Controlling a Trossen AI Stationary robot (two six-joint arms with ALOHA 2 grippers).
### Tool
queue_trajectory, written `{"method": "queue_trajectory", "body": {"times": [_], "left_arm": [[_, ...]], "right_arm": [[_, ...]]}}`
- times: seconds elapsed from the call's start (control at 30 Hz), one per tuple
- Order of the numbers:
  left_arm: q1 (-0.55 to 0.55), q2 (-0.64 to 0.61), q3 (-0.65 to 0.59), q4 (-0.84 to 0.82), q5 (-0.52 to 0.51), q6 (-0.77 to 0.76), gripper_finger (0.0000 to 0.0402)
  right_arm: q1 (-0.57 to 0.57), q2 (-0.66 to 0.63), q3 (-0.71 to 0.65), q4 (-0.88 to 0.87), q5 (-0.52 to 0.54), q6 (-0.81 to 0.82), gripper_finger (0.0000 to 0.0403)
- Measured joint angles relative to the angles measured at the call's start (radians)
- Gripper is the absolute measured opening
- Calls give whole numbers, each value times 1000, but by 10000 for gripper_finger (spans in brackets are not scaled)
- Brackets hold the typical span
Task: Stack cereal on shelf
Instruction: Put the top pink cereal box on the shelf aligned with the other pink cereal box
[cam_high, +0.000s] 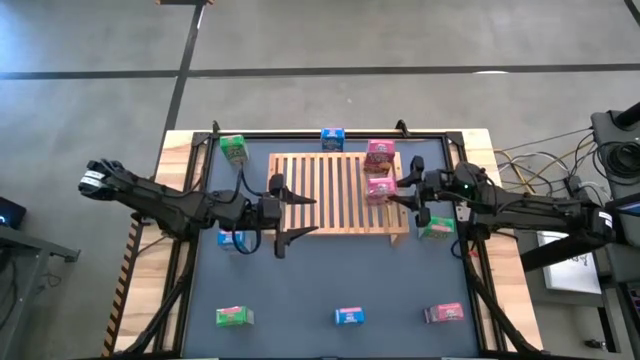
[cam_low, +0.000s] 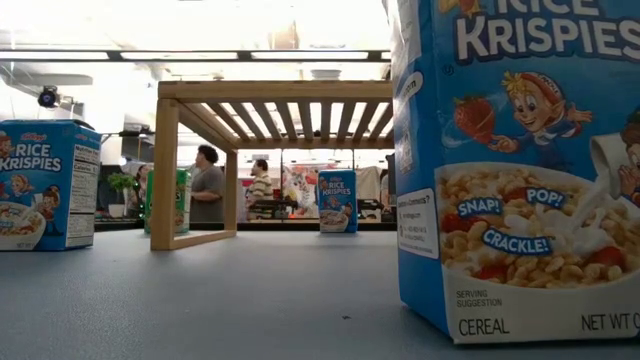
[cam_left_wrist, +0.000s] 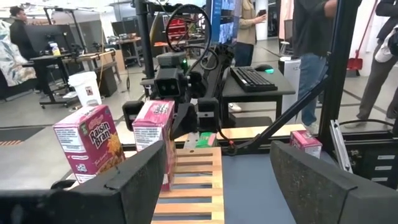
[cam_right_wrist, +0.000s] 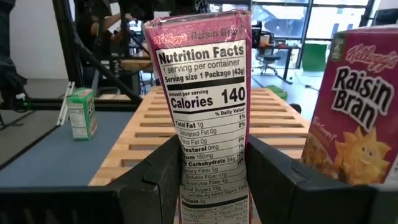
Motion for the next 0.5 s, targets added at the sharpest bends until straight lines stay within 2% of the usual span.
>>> {"method": "queue_trajectory", "body": {"times": [0.17,0.5], "left_arm": [[0,-10,-27,22,0,-1,270],[0,-121,-250,322,0,-18,270]], "right_arm": [[-5,-3,0,5,1,0,148],[-27,-40,-17,13,3,10,148]]}}
